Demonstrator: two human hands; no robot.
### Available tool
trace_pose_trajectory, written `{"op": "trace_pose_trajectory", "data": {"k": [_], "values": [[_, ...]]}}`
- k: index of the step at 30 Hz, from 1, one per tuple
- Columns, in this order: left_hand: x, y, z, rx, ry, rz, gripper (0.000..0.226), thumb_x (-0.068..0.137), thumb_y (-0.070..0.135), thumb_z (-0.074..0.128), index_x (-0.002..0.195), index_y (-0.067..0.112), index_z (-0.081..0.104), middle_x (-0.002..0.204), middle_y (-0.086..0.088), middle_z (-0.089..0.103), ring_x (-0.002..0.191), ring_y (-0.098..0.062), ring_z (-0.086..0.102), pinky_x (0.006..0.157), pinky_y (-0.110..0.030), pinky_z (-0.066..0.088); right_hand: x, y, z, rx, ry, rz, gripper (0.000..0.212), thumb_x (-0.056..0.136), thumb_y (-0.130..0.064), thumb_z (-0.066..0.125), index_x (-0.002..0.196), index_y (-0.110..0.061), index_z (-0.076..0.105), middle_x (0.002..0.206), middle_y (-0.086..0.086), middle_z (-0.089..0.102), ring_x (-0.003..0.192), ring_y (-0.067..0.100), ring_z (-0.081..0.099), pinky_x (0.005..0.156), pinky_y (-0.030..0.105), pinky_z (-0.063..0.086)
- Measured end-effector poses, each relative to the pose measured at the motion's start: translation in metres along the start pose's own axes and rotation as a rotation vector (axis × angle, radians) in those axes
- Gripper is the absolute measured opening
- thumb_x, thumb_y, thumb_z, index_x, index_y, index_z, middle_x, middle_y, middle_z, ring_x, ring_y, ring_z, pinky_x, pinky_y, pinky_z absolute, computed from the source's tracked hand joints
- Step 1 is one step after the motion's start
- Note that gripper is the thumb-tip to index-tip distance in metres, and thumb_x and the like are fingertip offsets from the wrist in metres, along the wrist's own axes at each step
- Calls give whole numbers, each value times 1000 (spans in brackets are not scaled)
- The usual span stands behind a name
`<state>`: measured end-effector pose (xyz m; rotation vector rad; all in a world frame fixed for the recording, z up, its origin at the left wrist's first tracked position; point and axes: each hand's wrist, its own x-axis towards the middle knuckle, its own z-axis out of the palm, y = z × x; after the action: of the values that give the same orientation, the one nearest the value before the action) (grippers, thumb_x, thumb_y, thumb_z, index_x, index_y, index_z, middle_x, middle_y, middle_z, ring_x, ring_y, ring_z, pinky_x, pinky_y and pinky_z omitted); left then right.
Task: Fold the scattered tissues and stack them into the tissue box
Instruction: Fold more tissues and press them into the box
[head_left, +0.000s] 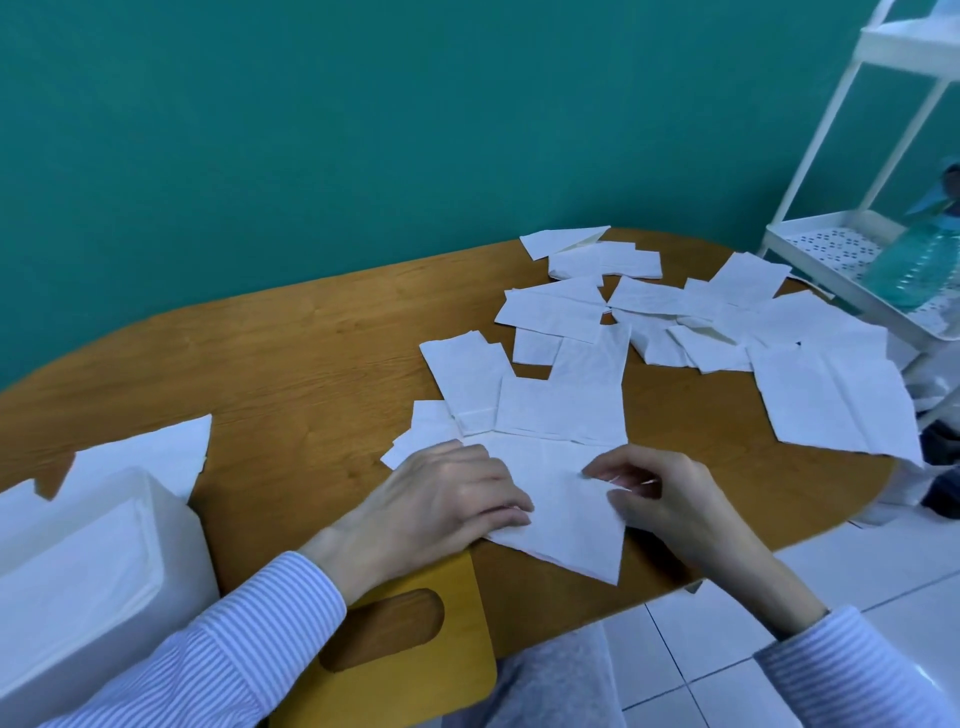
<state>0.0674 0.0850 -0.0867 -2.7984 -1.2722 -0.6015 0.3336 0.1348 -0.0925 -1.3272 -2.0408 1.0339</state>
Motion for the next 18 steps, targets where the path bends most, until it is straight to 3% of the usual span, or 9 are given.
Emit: {"op": "trace_pose_trajectory", "data": {"k": [4,8,12,18], "values": [[11,-11,10,-114,-83,-241,23,104,41,49,116,31,67,117,17,61,109,-6,55,91,-35,48,6,2,4,-20,36,0,25,86,-12,71,93,-37,71,90,-17,69,81,2,61,67,14,48],[24,-18,15,-225,-184,-280,13,99,37,58,107,39,68,130,18,55,123,-3,45,104,-35,37,9,0,11,-163,-2,-31,30,86,-7,68,97,-36,69,88,-14,65,83,5,59,71,21,49],[30,-16,12,-330,-185,-311,14,95,30,64,103,40,71,109,17,57,110,-7,50,98,-30,39,9,3,11,-155,0,-79,34,87,-5,66,92,-38,69,86,-12,65,84,5,58,75,25,48],[30,-12,1,-484,-103,-420,20,95,20,64,100,35,76,94,9,59,85,-6,55,73,-17,38,9,0,1,-150,-16,-137,31,92,-10,64,88,-40,70,95,-16,68,87,4,62,74,26,52]]}}
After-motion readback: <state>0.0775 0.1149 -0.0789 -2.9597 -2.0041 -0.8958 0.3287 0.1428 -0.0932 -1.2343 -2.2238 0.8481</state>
